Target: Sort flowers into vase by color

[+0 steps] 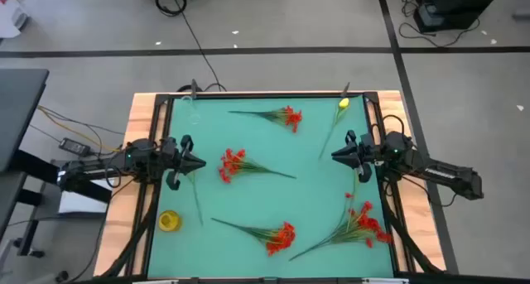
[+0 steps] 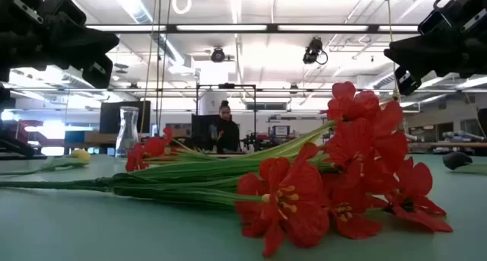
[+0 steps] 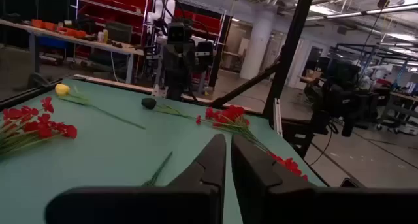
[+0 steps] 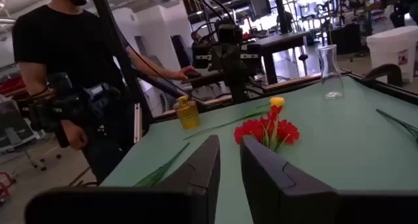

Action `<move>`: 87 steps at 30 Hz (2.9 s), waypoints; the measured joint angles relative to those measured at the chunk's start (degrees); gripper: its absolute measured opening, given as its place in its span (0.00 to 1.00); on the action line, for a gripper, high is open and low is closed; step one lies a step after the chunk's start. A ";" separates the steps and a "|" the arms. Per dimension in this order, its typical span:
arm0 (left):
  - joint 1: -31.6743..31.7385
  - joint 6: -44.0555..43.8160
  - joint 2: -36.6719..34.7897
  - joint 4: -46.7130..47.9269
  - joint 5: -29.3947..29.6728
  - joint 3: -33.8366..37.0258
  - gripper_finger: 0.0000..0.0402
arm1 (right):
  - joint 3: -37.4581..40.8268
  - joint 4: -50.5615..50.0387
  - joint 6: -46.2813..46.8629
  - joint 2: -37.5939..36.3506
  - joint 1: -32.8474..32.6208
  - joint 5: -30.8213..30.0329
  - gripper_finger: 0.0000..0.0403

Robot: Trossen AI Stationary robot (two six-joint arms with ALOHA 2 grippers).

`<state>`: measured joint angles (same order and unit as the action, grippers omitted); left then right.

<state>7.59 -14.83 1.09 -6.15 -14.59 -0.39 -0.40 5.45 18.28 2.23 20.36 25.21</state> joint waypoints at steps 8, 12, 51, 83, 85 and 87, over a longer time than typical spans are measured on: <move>0.00 0.02 -0.01 0.00 -0.02 0.01 0.08 | 0.01 0.00 0.00 0.00 0.01 0.00 0.18; 0.00 0.02 -0.01 0.02 0.00 0.01 0.08 | 0.00 0.00 0.00 0.01 0.02 0.00 0.18; 0.00 0.06 -0.01 0.00 0.02 -0.01 0.08 | 0.00 0.00 0.00 0.01 0.01 0.00 0.18; 0.07 -32.57 0.03 -22.56 16.81 0.01 0.08 | -0.02 5.30 43.70 5.80 0.41 -32.91 0.18; 0.07 -32.28 0.01 -23.24 17.33 0.01 0.08 | 0.01 3.85 49.08 8.90 0.44 -31.22 0.18; 0.07 -32.24 0.01 -23.17 19.34 0.01 0.08 | 0.02 5.17 54.09 12.57 0.44 -30.64 0.18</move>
<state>7.66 -47.07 1.10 -29.32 4.75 -0.38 -0.39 10.63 72.38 14.80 20.80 -5.43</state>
